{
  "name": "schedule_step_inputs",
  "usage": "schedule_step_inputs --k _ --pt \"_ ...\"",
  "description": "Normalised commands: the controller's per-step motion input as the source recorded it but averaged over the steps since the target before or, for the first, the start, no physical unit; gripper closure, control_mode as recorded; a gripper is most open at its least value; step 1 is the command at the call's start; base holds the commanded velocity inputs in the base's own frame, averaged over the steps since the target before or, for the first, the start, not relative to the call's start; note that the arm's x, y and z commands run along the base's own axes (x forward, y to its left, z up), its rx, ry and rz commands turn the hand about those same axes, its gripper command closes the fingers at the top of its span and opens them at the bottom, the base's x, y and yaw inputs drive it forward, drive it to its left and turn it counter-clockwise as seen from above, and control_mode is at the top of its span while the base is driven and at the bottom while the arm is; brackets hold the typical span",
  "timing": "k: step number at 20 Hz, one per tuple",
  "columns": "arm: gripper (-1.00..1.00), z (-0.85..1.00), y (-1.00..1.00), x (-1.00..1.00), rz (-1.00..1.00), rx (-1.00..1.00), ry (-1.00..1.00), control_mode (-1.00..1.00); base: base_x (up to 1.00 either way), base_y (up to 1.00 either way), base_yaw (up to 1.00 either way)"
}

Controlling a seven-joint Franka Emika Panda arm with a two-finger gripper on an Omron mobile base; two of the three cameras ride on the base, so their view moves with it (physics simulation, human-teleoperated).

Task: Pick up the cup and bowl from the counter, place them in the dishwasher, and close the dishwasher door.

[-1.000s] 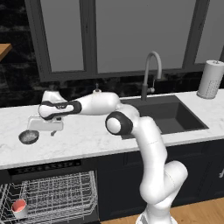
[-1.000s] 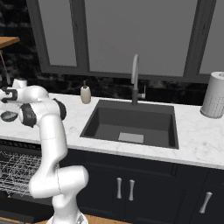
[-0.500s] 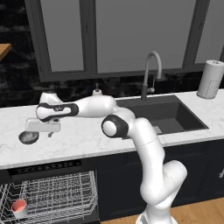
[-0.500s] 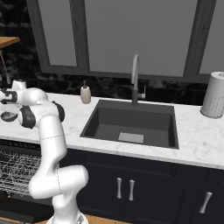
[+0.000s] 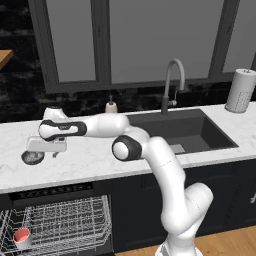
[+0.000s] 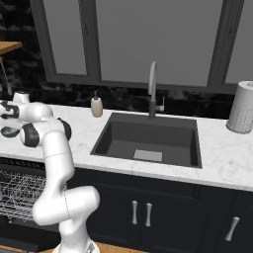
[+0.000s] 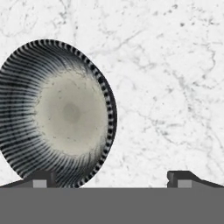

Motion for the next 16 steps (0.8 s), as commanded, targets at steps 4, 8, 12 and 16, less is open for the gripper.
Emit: schedule_step_inputs --k 4,8,12,16 --pt "-1.00 -0.04 0.05 0.18 0.00 0.00 0.00 -1.00 0.00 0.00 0.00" --pt "-1.00 -0.03 0.08 0.07 0.00 0.00 0.00 -1.00 0.00 0.00 0.00" --pt "-1.00 -0.11 0.11 0.00 0.00 0.00 0.00 -1.00 0.00 0.00 0.00" --pt "-1.00 -0.23 0.03 0.00 0.00 0.00 0.01 -1.00 0.00 0.00 0.00"
